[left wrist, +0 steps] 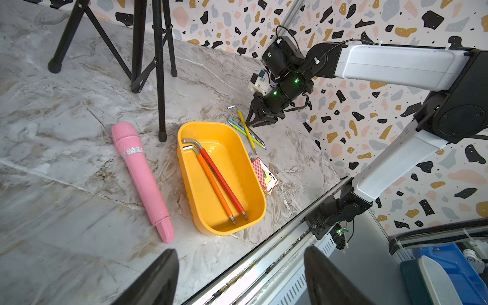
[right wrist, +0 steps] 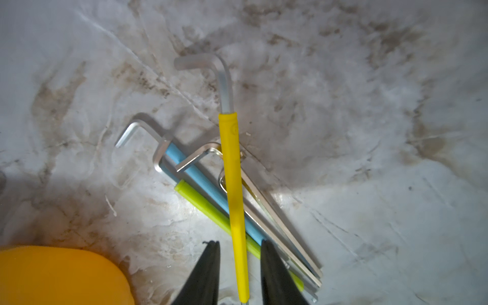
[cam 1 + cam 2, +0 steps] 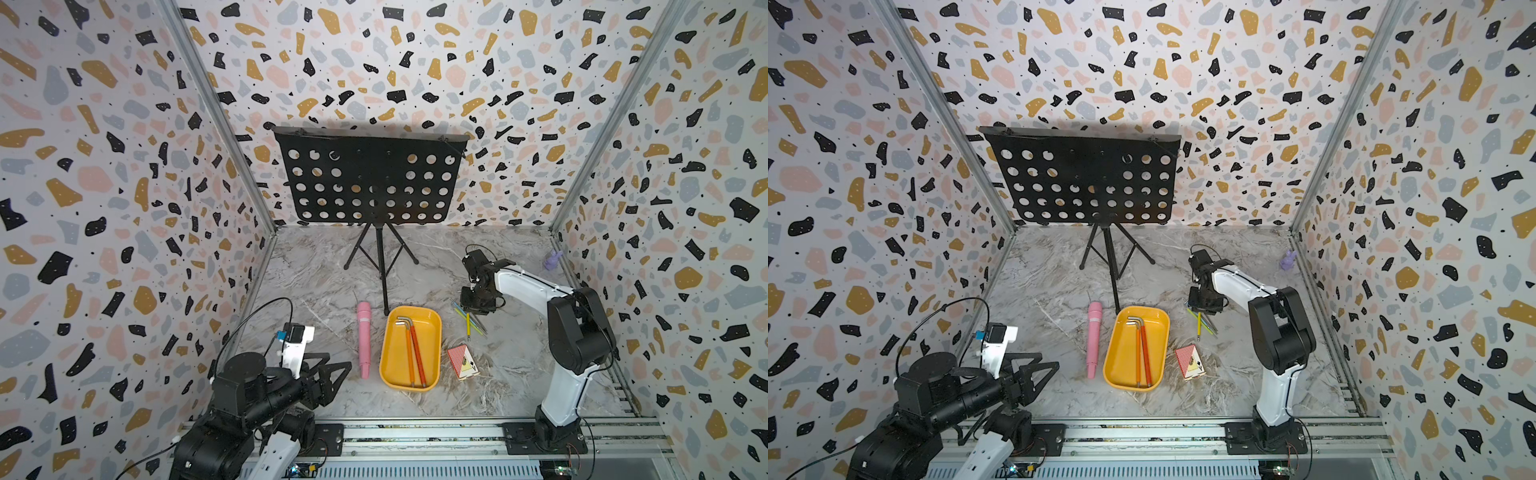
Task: Put the hex key on the desktop into the storage box
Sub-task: Pick up the Allen key from the center of the board.
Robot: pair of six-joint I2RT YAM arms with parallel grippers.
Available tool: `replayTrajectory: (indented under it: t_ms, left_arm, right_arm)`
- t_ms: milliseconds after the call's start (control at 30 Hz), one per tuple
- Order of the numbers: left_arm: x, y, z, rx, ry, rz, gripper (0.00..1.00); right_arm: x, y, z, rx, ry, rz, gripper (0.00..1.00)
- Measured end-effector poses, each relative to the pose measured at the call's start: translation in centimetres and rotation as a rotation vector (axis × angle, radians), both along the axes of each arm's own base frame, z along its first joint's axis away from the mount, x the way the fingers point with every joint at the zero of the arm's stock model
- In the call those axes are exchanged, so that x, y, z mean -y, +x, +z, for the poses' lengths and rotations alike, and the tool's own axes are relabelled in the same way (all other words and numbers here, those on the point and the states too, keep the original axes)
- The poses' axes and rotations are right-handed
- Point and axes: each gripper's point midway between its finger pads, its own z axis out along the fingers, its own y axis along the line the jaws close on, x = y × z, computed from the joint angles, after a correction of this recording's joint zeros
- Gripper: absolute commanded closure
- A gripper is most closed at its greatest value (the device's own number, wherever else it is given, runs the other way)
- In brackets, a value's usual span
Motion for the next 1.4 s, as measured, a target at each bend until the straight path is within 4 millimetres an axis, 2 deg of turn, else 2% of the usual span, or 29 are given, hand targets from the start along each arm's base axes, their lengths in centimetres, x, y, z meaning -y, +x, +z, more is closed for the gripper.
replayTrajectory:
  t_ms: [667, 900, 1100, 1267, 1400]
  left_arm:
    - [0.0, 0.0, 0.0, 0.000, 0.000, 0.000, 0.22]
    - [0.0, 0.0, 0.0, 0.000, 0.000, 0.000, 0.22]
    - [0.0, 0.0, 0.0, 0.000, 0.000, 0.000, 0.22]
    - [0.0, 0.0, 0.0, 0.000, 0.000, 0.000, 0.22]
    - [0.0, 0.0, 0.0, 0.000, 0.000, 0.000, 0.22]
  right_arm:
    - [-0.2, 0.4, -2.0, -0.022, -0.007, -0.002, 0.80]
    - [-0.3, 0.5, -2.0, -0.016, -0.004, -0.008, 0.87]
    - [-0.3, 0.6, -2.0, -0.015, -0.004, -0.012, 0.98]
    - [-0.1, 0.6, -1.7, -0.005, -0.012, -0.013, 1.00]
    - [0.1, 0.9, 0.5, 0.047, -0.003, -0.016, 1.00]
